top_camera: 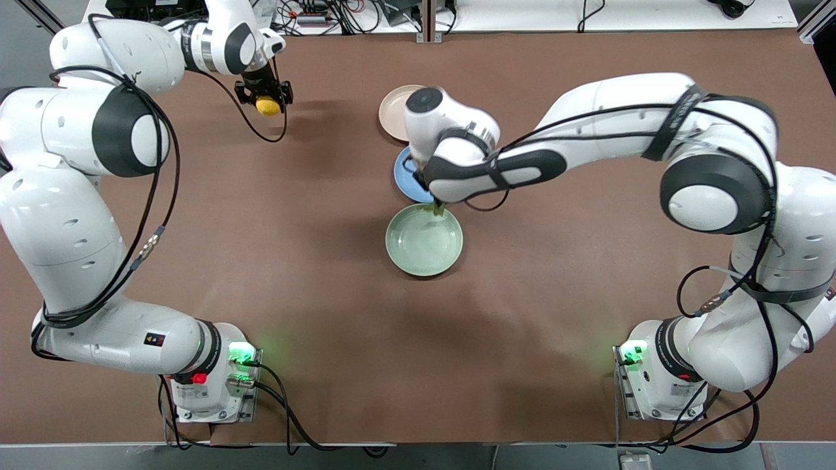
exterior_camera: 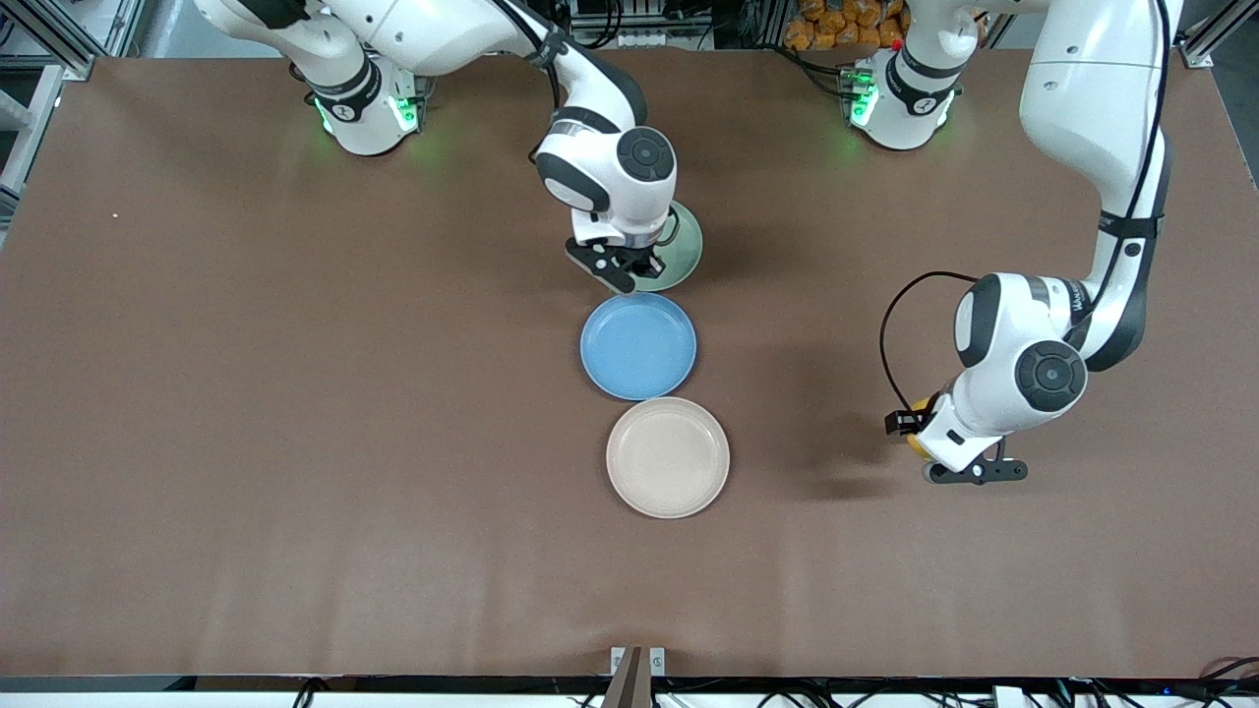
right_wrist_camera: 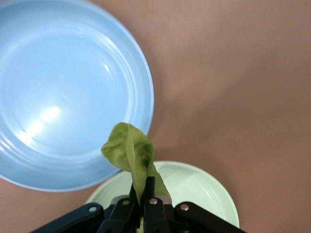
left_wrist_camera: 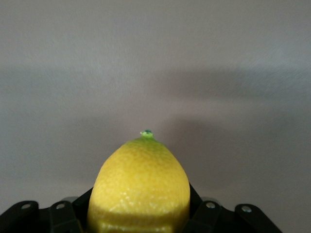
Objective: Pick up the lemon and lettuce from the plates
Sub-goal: 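Carry the lemon off the plate with the left gripper while the right gripper lifts lettuce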
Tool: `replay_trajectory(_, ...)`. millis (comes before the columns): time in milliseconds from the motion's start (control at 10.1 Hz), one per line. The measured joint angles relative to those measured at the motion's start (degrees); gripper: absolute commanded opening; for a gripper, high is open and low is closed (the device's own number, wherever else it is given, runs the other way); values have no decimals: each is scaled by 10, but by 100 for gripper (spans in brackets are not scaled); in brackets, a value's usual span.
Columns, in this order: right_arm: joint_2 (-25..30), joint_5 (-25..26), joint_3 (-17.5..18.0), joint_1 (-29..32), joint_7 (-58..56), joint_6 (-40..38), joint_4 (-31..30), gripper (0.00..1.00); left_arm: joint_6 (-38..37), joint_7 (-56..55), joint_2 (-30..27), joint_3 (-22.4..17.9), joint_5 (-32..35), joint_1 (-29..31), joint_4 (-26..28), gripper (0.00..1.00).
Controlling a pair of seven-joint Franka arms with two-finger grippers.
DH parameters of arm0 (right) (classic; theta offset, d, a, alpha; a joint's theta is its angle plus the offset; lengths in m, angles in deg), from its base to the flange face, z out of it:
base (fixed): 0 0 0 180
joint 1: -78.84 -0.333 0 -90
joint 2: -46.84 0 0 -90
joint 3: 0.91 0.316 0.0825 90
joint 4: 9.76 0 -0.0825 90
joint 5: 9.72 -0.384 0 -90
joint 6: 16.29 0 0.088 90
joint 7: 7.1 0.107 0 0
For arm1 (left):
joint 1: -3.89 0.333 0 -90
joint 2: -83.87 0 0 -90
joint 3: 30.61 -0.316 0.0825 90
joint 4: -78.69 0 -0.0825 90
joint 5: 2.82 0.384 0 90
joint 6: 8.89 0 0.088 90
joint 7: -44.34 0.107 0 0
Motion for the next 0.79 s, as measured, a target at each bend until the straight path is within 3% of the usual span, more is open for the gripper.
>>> replay_trajectory(497, 36, -25, 40, 165, -204, -39, -2, 0, 46, 0, 45, -2, 0, 2, 3, 56)
replay_trajectory(795, 50, -62, 37, 236, -347, -64, -3, 0, 70, 0, 67, -2, 0, 7, 4, 68)
